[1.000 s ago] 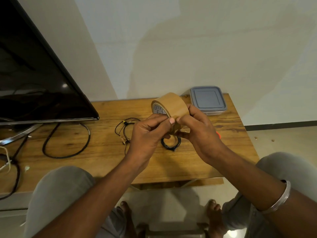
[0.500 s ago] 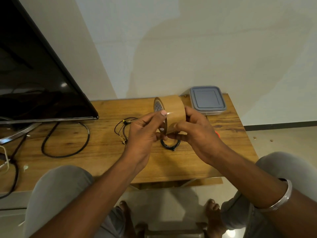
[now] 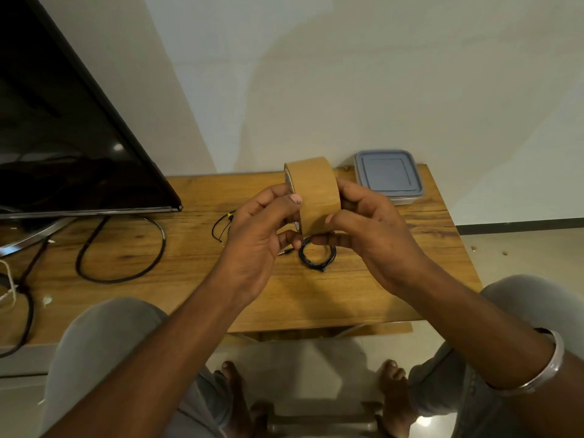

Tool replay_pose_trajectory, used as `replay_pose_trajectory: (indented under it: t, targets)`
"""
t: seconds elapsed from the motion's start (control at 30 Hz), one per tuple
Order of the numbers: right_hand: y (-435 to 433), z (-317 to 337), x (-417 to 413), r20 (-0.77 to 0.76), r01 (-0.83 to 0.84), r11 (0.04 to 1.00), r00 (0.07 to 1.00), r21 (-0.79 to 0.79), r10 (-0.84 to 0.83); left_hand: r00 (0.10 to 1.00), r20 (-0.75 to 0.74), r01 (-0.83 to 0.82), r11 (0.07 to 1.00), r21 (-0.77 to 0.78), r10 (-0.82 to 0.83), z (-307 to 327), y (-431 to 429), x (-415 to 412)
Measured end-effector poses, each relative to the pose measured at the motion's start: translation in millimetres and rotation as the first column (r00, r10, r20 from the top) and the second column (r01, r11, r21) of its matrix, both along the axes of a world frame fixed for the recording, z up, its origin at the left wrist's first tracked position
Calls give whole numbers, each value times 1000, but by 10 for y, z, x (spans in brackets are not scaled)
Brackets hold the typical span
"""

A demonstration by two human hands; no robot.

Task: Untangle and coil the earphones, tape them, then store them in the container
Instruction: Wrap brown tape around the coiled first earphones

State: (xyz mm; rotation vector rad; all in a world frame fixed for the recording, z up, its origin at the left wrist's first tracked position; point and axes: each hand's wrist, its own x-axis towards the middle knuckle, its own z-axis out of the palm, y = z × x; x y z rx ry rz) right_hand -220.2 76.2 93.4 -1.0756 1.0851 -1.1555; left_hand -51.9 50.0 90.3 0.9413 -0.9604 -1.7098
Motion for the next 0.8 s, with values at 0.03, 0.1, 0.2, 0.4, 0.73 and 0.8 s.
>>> replay_pose_trajectory:
  t: [0.03,0.1,0.2,0.4,0.73,0.8]
  targets:
    - [-4,-8,5,7,9,1000,1000,6,-9,1000,-2,6,1000,-12,-6,0,1,0]
    - [-15,-18,13,26,24,1000,999,14,-25,1000,-8,16,999,-36,-16,3,-1,0]
    - [-26,-23,23,51,47,999,998,18,-48,1000,-15,25,997,-71,-26,-3,-5,-6]
    - [-48,-61,43,92,78,996,993,34,-81,1000,15,23,993,-115,-21,-35,-19,-39]
    - [-85,-86,81,70,99,995,992,30,-101,999,19,-34,994,-99,36,-89,-46,-78]
    - [-91,-86,82,63,101,995,993,28,-102,998,28,-46,994,-101,49,-99,-47,-82]
